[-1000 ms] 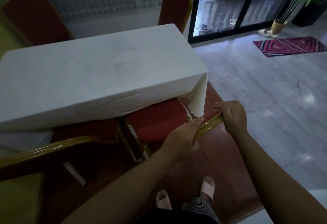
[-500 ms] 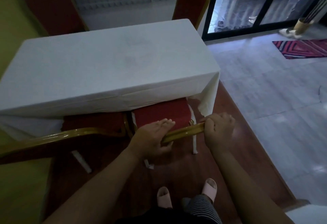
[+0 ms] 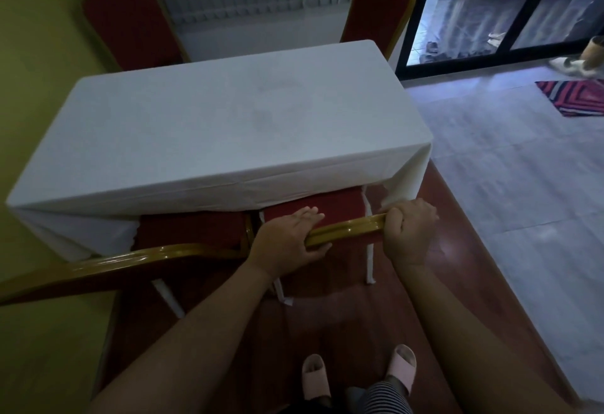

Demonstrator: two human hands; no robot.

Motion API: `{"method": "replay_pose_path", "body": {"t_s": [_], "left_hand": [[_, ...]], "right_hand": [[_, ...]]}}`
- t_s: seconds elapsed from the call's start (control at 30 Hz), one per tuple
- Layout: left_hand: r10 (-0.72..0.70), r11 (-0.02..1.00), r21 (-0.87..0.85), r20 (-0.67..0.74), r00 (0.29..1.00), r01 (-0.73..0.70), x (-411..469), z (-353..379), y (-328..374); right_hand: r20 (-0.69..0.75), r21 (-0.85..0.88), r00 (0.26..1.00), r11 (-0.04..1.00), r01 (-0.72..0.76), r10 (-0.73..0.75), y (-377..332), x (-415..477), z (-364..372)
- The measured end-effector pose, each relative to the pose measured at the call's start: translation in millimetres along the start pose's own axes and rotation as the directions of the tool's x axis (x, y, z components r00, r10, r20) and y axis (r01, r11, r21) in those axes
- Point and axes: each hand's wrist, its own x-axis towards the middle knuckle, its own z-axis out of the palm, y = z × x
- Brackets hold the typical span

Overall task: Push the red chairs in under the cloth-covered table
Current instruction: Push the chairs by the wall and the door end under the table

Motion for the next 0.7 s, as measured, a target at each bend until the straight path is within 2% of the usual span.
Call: {"method": "replay_pose_path", "body": {"t_s": [0.17,0.4,0.53,0.7], "left_hand": [[-0.205,0.979,0.008,-0.023,0.979,0.205,14.5,5.5,4.3],[-0.193,0.981,0.005,0.036,0.98,0.193,13.3,-1.9,-23.8],[-0.226,0.973,0.059,0.053,0.973,0.223,9.6,-8.6,-32.6],[-0.293,0.956,0.043,0.101,0.951,0.29,14.6,-8.4,-22.5]], "right_hand": [[0.057,-0.038,0.998,0.999,-0.014,0.016,6.5,23.7,11.0],[0.083,-0.041,0.995,0.998,-0.055,0.058,-14.7,26.4,25.0],[0.086,-0.034,0.995,0.999,-0.04,0.043,-25.3,20.8,30.8],[0.142,-0.036,0.989,0.999,-0.027,0.032,-17.7,23.7,21.1]]}}
